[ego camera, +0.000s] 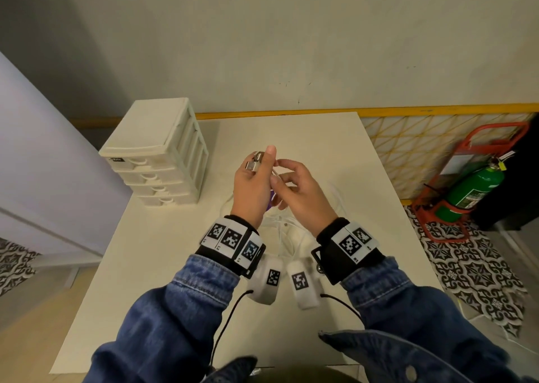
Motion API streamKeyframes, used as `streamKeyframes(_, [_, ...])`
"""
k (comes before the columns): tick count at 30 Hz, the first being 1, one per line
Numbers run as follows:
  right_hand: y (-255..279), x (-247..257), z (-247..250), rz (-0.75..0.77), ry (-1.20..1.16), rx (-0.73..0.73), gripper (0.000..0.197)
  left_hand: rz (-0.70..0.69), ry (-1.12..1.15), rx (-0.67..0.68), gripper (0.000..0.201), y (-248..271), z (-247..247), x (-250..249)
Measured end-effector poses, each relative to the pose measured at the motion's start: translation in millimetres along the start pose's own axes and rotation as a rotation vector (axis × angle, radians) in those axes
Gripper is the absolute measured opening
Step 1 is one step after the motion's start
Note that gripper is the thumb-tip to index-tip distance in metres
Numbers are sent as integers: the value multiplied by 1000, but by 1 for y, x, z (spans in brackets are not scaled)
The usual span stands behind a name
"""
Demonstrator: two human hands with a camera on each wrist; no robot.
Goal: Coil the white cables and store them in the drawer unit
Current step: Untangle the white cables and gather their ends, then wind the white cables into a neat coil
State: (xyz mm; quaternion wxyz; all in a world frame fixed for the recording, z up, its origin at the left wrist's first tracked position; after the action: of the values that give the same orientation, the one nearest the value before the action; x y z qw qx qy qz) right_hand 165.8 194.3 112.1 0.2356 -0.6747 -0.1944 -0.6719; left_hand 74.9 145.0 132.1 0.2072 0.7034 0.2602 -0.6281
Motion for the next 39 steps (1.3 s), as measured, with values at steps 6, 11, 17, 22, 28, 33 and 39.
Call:
streamKeyframes(6, [-8,10,0,85,115,-41,29,-80,-85,72,26,-6,4,-15])
streamKeyframes(11, [-8,20,2,101,87,-130,30,-59,-118,209,13,-11,6,-12])
streamKeyframes(17, [-14,9,-12,37,22,-87,19,-65,-47,241,24,-15,9,-11])
streamKeyframes(22, [-13,-7,-51,-10,228,269,22,-128,-87,183,35,-21,15,-24])
streamKeyframes(28, [-6,-19,-72,-42,233,423,23,-110,-127,278,36,-20,6,-24])
streamKeyframes(33, [-18,-37,-54,-64,280,341,23,-280,-167,60,40,-47,46,-49])
streamKeyframes(39, [-38,-39,-13,-4,361,149,27,-60,-177,-182,25,-78,110,-9])
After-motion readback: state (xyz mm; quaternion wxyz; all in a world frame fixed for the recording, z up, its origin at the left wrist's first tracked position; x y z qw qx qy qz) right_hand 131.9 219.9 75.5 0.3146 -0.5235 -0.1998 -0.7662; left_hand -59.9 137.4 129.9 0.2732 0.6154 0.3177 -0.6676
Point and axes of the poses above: each hand's wrist, its own y-axis away from the middle knuckle, its own z-axis out of the back of the hand, x = y × z, the point moved 10 cm from there along -y, towards the middle knuckle, and after that the axes turned 3 degrees about -y, right-handed, at the moved point
